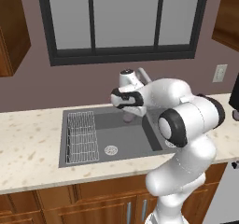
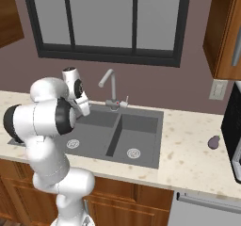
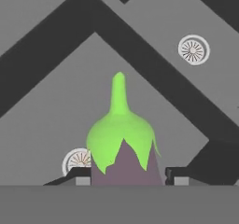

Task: Turn on the sink faucet. Then move the eggplant from the counter to the sink. Turn off the sink. Move the vegetable from the sink to the pot next to the stove. Finally move the pot to the rear right burner.

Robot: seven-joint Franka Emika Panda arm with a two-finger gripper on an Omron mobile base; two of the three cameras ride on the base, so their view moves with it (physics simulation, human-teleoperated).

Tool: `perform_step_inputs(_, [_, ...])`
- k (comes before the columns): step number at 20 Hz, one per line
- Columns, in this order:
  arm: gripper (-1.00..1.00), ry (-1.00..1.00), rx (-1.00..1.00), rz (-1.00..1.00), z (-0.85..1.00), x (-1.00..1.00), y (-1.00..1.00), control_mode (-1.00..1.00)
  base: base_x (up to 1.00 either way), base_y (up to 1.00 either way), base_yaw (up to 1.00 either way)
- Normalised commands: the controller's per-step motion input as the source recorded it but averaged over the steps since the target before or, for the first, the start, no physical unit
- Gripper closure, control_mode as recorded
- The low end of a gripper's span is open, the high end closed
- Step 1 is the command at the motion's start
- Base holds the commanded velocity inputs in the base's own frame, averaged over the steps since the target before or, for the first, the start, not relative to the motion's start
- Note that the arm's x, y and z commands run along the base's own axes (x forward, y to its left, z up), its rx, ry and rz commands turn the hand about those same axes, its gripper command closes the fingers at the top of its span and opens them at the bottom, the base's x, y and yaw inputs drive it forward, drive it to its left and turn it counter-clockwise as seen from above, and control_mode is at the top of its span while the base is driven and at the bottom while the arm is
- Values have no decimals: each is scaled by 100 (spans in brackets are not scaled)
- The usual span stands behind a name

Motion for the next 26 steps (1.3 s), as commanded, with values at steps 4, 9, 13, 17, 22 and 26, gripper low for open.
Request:
perform_step_inputs(4, [100, -5, -3, -8, 65, -58, 0, -100, 0, 0, 0])
perform_step_inputs(9, [100, -6, -2, -6, 53, -66, -5, -100, 0, 0, 0])
perform_step_inputs(13, [100, -6, 0, -4, 36, -77, -24, -100, 0, 0, 0])
perform_step_inputs(17, [100, -7, -1, -2, 38, -75, -33, -100, 0, 0, 0])
perform_step_inputs(22, [100, -5, -3, -2, 23, -44, -21, -100, 0, 0, 0])
perform_step_inputs(26, [100, 0, 0, 0, 0, -3, -1, -100, 0, 0, 0])
